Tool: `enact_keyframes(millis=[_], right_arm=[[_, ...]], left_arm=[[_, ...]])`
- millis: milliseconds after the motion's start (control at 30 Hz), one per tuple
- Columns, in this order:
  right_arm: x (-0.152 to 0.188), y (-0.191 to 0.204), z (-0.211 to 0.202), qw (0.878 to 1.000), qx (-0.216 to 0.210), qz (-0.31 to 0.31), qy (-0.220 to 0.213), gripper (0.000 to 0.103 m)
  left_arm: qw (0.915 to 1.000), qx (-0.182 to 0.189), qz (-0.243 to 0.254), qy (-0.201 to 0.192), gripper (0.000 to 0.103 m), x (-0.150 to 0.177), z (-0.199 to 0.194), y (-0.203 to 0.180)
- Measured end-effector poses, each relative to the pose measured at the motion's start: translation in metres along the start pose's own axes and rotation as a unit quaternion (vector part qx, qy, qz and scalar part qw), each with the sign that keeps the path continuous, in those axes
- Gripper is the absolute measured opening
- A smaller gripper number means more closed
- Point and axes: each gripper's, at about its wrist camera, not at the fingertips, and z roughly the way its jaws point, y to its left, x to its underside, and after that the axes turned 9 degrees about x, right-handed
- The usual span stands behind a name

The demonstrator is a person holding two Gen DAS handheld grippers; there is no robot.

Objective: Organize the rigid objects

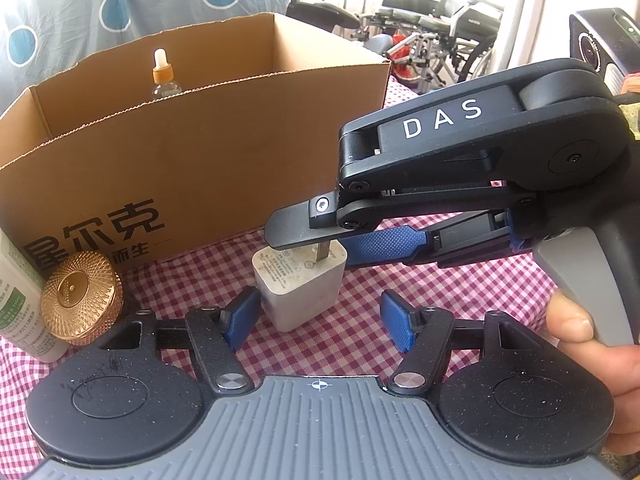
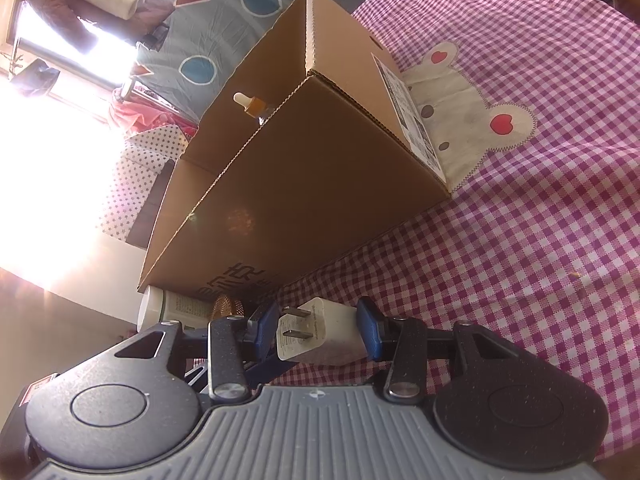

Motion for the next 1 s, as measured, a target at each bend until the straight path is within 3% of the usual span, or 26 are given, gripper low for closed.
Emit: enact_keyframes(millis=[300, 500, 700, 833, 1000], right_arm=[[-0.005, -0.006, -0.003, 1.0, -0.006, 0.007, -0.007, 0.047], [-0.005, -0.005, -0.014, 1.0, -0.003, 0.004, -0.014, 0.047], [0.002, -0.002, -0.019, 1.0, 0.006, -0.013, -0.003, 0.048], [0.005, 0.0, -0.012, 1.0, 0.017, -0.018, 0.003, 0.048], [0.006, 0.001, -0.011, 1.0, 0.013, -0.02, -0.001, 0.049]], left_arm=[[0.9996, 0.02, 0.013, -0.013, 0.064, 0.011, -0.011, -0.003], [0.9984, -0.005, 0.044, -0.035, 0.064, 0.011, -0.018, 0.0], [0.9974, -0.01, 0.069, -0.017, 0.055, 0.009, -0.005, -0.002], [0.9975, -0.004, 0.07, -0.009, 0.042, 0.007, 0.002, -0.003], [0.9979, -0.004, 0.064, -0.011, 0.039, 0.007, 0.003, -0.001]])
